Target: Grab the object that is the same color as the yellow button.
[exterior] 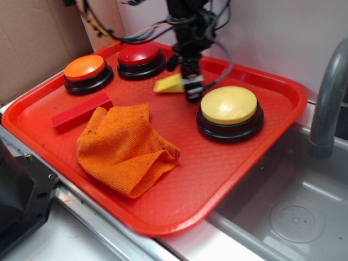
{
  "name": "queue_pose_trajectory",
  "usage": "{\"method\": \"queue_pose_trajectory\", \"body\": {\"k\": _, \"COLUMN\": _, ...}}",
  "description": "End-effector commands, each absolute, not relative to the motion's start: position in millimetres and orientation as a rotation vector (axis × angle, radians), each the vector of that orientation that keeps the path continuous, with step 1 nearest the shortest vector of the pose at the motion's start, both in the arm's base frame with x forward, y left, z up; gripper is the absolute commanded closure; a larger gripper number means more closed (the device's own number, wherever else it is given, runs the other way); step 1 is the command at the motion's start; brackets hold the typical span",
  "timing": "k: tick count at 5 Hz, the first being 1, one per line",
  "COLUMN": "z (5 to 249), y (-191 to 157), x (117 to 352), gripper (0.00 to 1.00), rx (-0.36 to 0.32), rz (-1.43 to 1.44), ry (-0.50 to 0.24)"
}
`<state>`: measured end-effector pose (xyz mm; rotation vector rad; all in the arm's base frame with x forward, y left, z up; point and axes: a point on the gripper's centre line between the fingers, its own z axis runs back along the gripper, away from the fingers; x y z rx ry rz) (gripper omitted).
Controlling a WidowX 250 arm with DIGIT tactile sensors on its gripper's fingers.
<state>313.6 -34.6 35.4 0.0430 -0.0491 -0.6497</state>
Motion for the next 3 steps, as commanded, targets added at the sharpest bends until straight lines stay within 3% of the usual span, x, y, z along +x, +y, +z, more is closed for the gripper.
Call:
{"method": "queue_pose_trajectory", "body": {"k": 1, "z": 158.6, "y": -21.2, "x": 252.1, "gripper": 1.0, "rx": 0.139, "rz": -0.175, "ry": 0.075}}
{"method": "queue_pose_trajectory", "body": {"k": 2, "z": 194.3, "y": -34.6, "x": 218.0, "gripper": 1.0, "rx": 0.088, "rz": 0.072, "ry": 0.092}}
{"method": "queue_pose_trajectory", "body": {"k": 3, "z": 210.9, "y": -42.5, "x": 205.1, "gripper": 1.0, "rx": 0.074, "rz": 0.182, "ry": 0.01}}
